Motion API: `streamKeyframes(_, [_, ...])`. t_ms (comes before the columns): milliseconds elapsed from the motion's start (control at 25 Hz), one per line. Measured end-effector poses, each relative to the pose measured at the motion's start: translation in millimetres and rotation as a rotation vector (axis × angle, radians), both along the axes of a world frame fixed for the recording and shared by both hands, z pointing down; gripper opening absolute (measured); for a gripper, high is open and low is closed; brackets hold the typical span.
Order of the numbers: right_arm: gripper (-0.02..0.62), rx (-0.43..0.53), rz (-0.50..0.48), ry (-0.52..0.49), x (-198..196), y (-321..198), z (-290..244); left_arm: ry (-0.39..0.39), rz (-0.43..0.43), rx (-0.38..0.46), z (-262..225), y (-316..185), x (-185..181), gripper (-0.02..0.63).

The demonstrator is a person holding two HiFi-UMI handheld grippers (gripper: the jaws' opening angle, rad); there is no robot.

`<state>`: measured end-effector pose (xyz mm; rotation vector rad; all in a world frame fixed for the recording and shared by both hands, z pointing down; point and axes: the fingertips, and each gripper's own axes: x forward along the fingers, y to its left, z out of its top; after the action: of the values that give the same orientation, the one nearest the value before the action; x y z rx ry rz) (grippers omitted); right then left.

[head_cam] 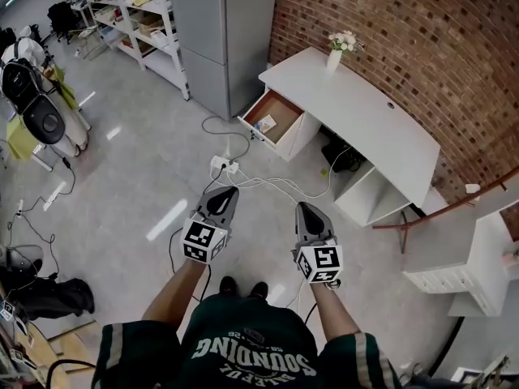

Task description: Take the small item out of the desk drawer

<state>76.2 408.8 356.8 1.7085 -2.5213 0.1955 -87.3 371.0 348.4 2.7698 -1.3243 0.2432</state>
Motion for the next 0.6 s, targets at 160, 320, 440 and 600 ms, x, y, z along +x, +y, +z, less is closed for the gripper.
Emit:
streamKeyframes(160, [0.025,-0.009,-0.005,-0.001,9,1,0,0.002,-0.013,-0.001,0,4,9,0.017])
streamKeyframes(320, [0.025,-0.016,-0.017,-0.003,16,1,3,0.014,-0.023,0.002,2,6,18,0.017])
streamKeyframes(440, [0.025,-0.021,-0.022,-0.009,18,-2,6,0.013,-0.023,0.0,4,4,23,0.017])
streamKeyframes(600, [0.025,-0.028,-0.019,-0.017,19,-13,8,0.014,-0.019,-0.011,7,-6,26,0.017])
